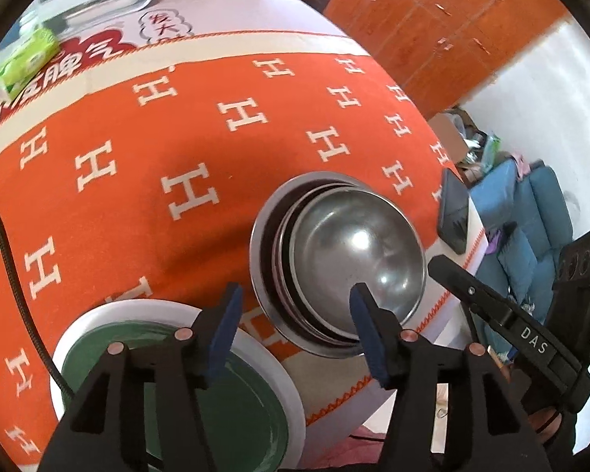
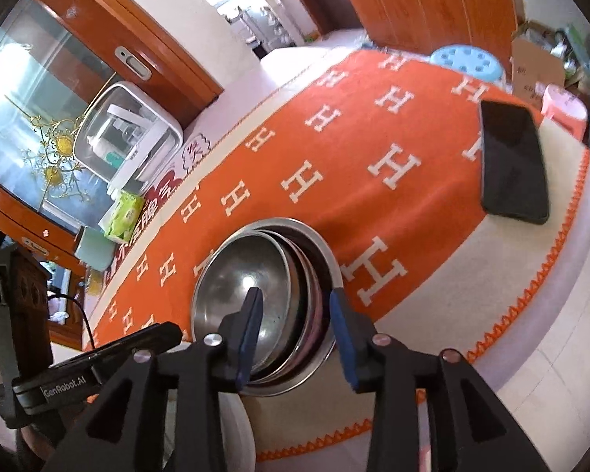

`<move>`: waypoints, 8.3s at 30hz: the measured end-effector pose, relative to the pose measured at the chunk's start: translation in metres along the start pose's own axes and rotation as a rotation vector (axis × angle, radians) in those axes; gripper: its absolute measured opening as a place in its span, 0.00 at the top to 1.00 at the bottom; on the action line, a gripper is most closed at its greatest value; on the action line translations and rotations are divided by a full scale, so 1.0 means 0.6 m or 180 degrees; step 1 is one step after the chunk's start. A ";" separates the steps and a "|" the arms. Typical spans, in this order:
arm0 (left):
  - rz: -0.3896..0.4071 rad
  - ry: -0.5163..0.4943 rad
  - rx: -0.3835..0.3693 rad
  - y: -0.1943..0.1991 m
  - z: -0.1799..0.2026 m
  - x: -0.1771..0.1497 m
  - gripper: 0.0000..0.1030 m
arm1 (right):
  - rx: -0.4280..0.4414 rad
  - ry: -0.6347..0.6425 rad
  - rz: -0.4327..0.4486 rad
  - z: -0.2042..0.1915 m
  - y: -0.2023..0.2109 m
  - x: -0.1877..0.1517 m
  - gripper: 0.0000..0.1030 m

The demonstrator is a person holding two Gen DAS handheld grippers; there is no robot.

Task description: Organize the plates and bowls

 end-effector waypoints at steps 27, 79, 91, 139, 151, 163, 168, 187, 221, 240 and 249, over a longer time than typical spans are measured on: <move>-0.0344 0.1087 0.0285 -0.082 -0.028 -0.013 0.34 | 0.0398 0.0355 -0.1557 -0.006 -0.131 0.045 0.49; 0.0439 0.1329 0.0515 0.032 0.000 -0.061 0.53 | 0.1017 0.0652 -0.1722 -0.073 -0.093 0.011 0.69; 0.0818 0.1526 0.0595 0.120 -0.045 -0.124 0.53 | 0.1271 0.0946 -0.1724 -0.154 -0.066 -0.057 0.69; 0.0100 0.1776 0.0559 0.120 -0.189 -0.276 0.52 | 0.0631 0.1051 -0.1847 -0.193 -0.109 -0.227 0.64; 0.0583 0.1771 0.0976 0.186 -0.175 -0.254 0.49 | 0.0741 0.1475 -0.1614 -0.211 -0.081 -0.186 0.50; 0.1043 0.2014 0.1552 0.263 -0.125 -0.268 0.35 | 0.0692 0.2138 -0.1103 -0.179 -0.029 -0.131 0.50; 0.1199 0.2195 0.1702 0.285 -0.103 -0.299 0.27 | 0.0689 0.2329 -0.0979 -0.170 0.002 -0.127 0.50; 0.0906 0.1300 0.1565 0.352 -0.021 -0.335 0.02 | 0.0455 0.2313 -0.0748 -0.174 0.136 -0.250 0.11; 0.0912 0.0802 0.2153 0.421 0.052 -0.384 0.01 | 0.0025 0.2116 0.0051 -0.152 0.257 -0.311 0.03; 0.0983 0.0816 0.2116 0.418 0.056 -0.373 0.01 | 0.0010 0.2150 0.0083 -0.156 0.256 -0.311 0.03; 0.0980 0.0807 0.2110 0.416 0.056 -0.369 0.01 | 0.0011 0.2151 0.0082 -0.156 0.256 -0.312 0.03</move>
Point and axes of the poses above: each gripper's, at about its wrist camera, not at the fingertips, and y roughly against the way its jaws point, z to its right, x to its top, the point moved 9 cm from there along -y, roughly the way its jaws point, and after that the axes turned 14 degrees about -y, right-handed, at the moved point
